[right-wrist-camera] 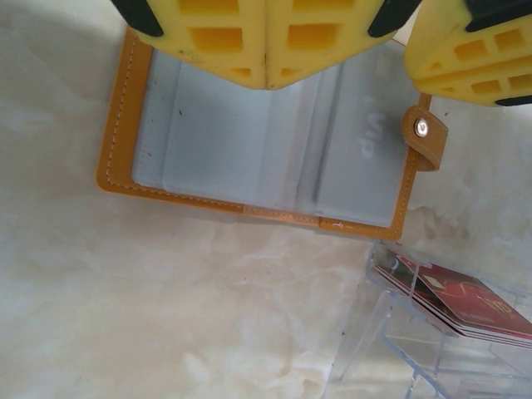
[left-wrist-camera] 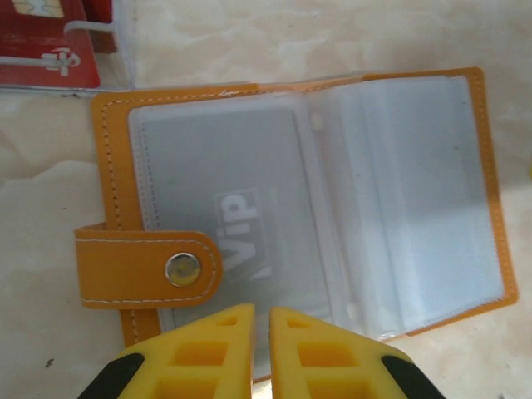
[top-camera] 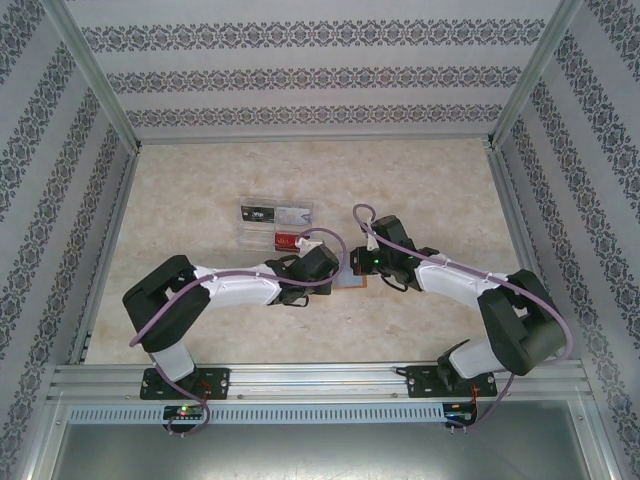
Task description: Take the credit cards out of the card holder
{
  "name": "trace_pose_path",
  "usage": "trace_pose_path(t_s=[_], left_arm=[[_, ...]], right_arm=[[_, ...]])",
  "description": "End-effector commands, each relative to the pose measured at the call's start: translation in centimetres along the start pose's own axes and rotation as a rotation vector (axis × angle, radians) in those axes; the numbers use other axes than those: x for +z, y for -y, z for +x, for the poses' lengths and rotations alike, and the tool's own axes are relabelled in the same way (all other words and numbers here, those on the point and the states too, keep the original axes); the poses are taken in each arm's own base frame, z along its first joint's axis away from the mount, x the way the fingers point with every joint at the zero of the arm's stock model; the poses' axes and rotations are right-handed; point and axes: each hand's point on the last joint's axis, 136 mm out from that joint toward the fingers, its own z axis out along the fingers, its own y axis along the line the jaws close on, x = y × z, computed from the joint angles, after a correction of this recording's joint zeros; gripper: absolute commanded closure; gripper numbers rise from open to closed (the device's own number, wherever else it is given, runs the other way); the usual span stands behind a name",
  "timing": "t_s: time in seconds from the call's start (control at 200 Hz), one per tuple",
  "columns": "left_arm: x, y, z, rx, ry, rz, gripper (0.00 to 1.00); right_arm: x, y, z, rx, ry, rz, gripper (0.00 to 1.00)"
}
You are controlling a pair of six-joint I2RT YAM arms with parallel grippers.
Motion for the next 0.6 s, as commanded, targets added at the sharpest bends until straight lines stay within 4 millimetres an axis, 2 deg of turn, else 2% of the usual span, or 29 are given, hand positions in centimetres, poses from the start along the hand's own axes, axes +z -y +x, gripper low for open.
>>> trace_pose_path(t_s=[0.0, 0.295, 0.51, 0.595], left_arm=[[0.0, -1.8, -0.1, -0.013, -0.001, -0.085, 0.87], [0.3, -2.8, 0.2, -0.021, -0.008, -0.119, 0.87], [0.5, -2.3, 0.4, -0.032, -0.019, -0.085, 0.85], [0.6, -2.2, 0.4, -0.032, -0.021, -0.079, 0.85]], right_arm=[[0.6, 0.1, 0.3, 0.008, -0.015, -0.014, 1.00], [1.4, 0.6, 0.8, 0.013, -0.048, 0.005, 1.00], [0.3, 3.0, 0.7, 0.031, 0.001, 0.132, 0.99], [-0.2, 3.6, 0.7, 0.035, 0.023, 0.154, 0.95]])
